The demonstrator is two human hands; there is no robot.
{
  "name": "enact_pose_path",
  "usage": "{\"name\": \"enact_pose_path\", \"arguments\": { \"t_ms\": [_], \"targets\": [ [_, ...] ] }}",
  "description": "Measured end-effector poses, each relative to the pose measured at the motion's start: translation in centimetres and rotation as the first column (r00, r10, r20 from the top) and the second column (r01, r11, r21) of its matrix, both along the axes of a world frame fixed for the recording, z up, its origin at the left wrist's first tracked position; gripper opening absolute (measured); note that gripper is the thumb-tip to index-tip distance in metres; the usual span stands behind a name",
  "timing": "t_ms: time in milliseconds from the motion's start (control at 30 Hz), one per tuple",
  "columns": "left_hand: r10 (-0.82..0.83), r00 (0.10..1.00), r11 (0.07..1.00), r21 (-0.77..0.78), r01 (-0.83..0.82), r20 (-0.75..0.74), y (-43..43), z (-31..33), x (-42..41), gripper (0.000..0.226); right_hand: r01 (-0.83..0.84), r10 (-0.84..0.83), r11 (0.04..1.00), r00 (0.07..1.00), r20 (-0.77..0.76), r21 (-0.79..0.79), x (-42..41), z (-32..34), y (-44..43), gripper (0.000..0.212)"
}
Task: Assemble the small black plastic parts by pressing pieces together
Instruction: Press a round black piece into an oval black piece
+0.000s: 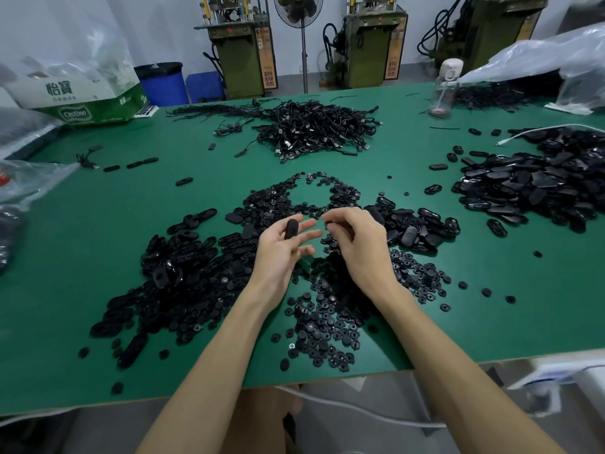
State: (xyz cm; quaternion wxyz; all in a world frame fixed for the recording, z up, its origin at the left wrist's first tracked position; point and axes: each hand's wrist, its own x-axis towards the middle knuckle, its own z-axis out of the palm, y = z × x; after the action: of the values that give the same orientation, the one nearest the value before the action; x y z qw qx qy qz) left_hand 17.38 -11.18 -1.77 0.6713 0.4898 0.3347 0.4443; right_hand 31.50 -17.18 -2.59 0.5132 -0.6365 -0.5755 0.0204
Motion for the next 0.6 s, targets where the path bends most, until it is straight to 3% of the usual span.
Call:
{"name": "enact_pose_path", "arguments": {
  "t_ms": [100,233,300,600],
  "targets": [
    [-0.006,1.000,1.000,0.030,0.007,-0.018,-0.11,-0.01,0.01,0.034,-0.010,0.011,1.000,0.998,-0.069,0.008,-0.04,0.14,-0.11,0.014],
    [-0.003,0.990,0.986,0.163,0.026,-0.140,-0.29,-0.35,0.13,0.027,0.012,-0.013,0.999,1.000,0.019,0.038,-0.03,0.23,-0.30,0.009],
    [-0.017,0.986,0.978,0.203,0.051,-0.166,-0.37,-0.48,0.12,0.020,0.009,-0.009,1.000,1.000,-0.008,0.030,0.04,0.37,-0.39,0.010],
    [-0.006,0.994,0.979,0.202,0.029,-0.113,-0.88,-0.54,0.16,0.019,-0.025,0.026,0.999,0.999,-0.032,0.029,-0.17,0.48,-0.42,0.013]
  ]
}}
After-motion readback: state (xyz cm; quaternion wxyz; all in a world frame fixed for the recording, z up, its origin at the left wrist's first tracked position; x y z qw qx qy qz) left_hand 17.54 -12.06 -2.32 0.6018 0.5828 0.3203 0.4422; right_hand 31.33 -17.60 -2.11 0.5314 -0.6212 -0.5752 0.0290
